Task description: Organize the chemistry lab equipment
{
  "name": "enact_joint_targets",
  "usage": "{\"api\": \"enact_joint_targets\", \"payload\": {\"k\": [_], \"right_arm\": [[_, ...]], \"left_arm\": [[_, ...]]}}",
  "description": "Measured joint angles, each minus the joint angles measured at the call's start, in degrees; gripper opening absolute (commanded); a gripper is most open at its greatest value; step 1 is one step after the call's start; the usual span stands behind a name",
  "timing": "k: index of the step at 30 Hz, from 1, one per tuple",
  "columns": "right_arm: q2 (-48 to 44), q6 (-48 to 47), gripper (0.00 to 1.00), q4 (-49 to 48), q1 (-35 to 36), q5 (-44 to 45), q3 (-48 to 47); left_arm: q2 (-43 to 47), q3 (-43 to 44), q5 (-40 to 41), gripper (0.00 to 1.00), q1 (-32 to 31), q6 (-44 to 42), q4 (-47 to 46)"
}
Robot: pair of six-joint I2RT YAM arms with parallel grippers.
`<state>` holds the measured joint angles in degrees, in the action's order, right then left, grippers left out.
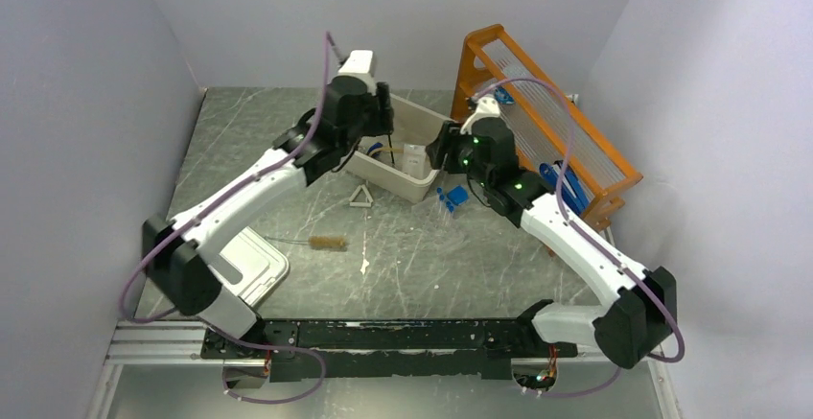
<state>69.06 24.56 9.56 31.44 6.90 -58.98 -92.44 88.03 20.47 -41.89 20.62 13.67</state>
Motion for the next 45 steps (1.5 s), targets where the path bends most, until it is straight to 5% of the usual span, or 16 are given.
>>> {"api": "enact_joint_targets", "payload": {"k": [10,18,29,45], "right_arm": [[16.4,-8.5,0.58,0.8,16.6,-1.2,-11.4],[36.1,-16.9,0.61,5.6,25.9,2.2,-21.7],[55.8,-26.3,0.6,13.6,31.6,-7.6,-40.8],[69.8,-28.2,0.26,21.1,34.7,-9.3,-57.3]], "left_arm": [[18.6,-10.6,2.8,0.84,7.4,1.7,12.6],[28.9,-4.7,10.7,0.85,7.7,-0.8,20.6],[38.4,0.5,16.3,0.84,7.8,-4.4,22.2],[38.1,0.4,17.3,0.84,7.8,-5.8,24.6]]}}
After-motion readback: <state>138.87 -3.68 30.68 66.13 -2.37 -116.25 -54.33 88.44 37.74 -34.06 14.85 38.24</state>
